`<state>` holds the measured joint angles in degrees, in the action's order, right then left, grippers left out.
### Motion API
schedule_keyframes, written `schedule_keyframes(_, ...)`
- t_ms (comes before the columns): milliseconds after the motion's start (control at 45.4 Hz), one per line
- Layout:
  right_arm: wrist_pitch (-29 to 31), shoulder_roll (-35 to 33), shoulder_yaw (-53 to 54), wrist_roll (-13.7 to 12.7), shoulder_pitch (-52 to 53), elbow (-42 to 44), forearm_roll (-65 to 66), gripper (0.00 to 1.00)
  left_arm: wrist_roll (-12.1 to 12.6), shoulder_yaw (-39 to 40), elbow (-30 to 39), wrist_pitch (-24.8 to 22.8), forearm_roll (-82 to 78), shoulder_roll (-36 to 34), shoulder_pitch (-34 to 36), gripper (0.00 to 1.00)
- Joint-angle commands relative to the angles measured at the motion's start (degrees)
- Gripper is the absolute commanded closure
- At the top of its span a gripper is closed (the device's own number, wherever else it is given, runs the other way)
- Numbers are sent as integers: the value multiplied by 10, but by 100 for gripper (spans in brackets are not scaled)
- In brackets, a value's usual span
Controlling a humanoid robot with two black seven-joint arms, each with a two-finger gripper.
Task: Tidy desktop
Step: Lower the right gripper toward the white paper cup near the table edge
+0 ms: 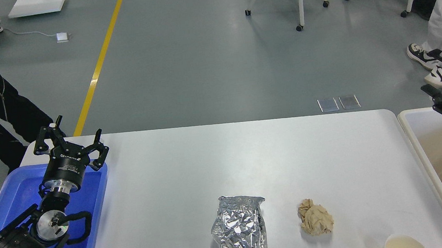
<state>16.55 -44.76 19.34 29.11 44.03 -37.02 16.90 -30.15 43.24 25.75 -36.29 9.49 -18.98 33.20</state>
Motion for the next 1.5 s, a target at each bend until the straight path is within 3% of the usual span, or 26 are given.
schedule_keyframes(0,34,-91,-94,1,45,-72,100,0,0,0,0,0,0,0,0,0)
schedule_keyframes(308,34,-174,-98,3,55,-185,432,0,0,0,0,0,0,0,-1,0)
schedule_keyframes(683,34,-297,-139,4,47,-402,696,0,0,0,0,0,0,0,0,0)
schedule_keyframes(815,36,-328,-145,16,49,-457,777,0,0,0,0,0,0,0,0,0)
schedule_keyframes(925,36,-336,-147,31,47,-480,855,0,0,0,0,1,0,0,-1,0)
schedule_keyframes(1080,36,-335,-170,31,47,-487,927,0,0,0,0,0,0,0,0,0)
schedule_keyframes(1476,35,-270,-199,30,54,-524,927,0,0,0,0,0,0,0,0,0)
